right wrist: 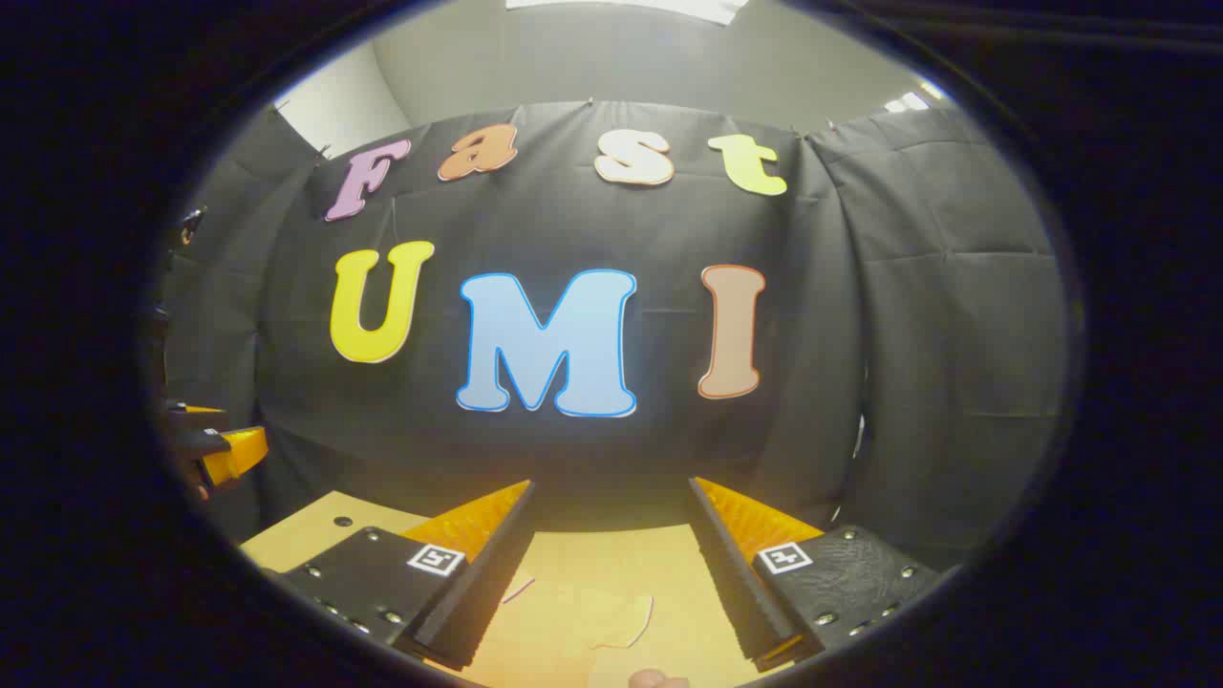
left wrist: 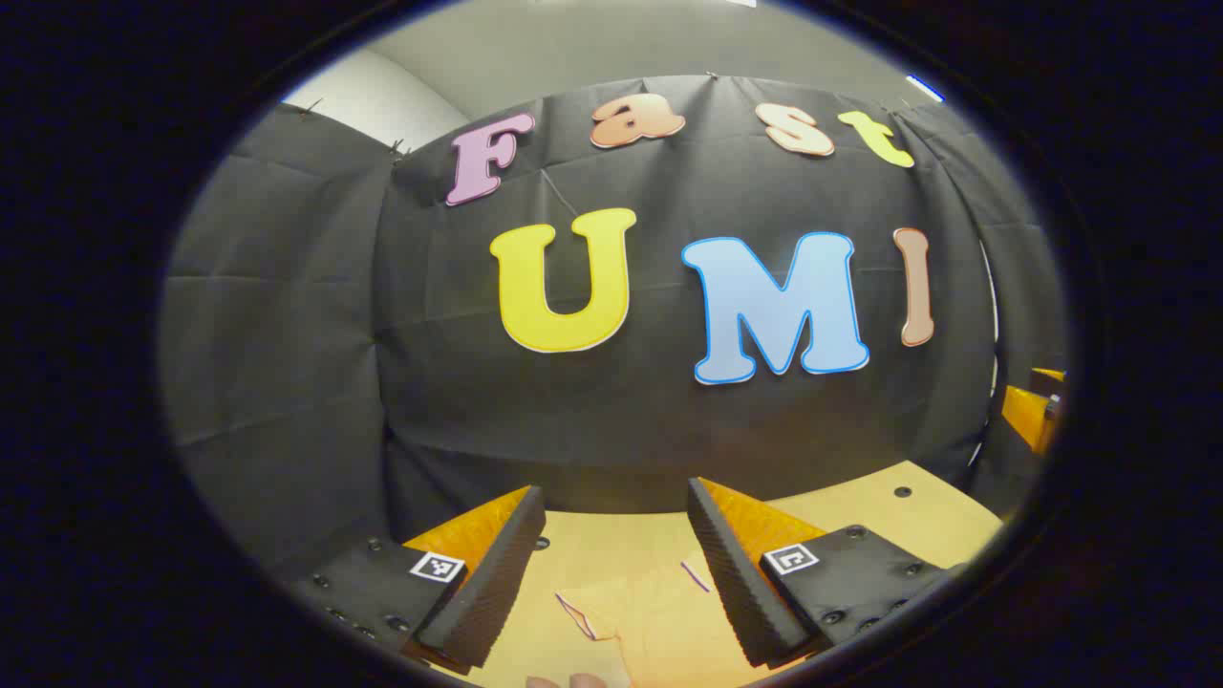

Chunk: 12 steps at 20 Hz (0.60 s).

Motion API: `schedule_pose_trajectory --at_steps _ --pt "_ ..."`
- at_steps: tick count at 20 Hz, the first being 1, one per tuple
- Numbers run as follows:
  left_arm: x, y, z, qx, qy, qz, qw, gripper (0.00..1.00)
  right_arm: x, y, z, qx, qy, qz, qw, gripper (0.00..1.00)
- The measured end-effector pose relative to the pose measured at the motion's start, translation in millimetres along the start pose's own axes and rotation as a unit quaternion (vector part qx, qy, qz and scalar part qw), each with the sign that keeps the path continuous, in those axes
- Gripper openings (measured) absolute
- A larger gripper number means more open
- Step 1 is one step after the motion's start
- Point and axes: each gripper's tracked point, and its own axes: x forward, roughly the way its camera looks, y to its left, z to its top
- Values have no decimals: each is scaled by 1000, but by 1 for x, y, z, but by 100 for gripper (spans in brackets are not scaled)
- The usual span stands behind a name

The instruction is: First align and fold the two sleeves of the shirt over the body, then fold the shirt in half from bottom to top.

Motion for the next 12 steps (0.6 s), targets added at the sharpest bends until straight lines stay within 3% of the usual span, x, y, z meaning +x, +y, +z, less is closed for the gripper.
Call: schedule_pose_trajectory --at_steps 12 --pt "-11 0 5 -3 -9 10 1000 99 18 -2 -26 0 23 8 1000 95"
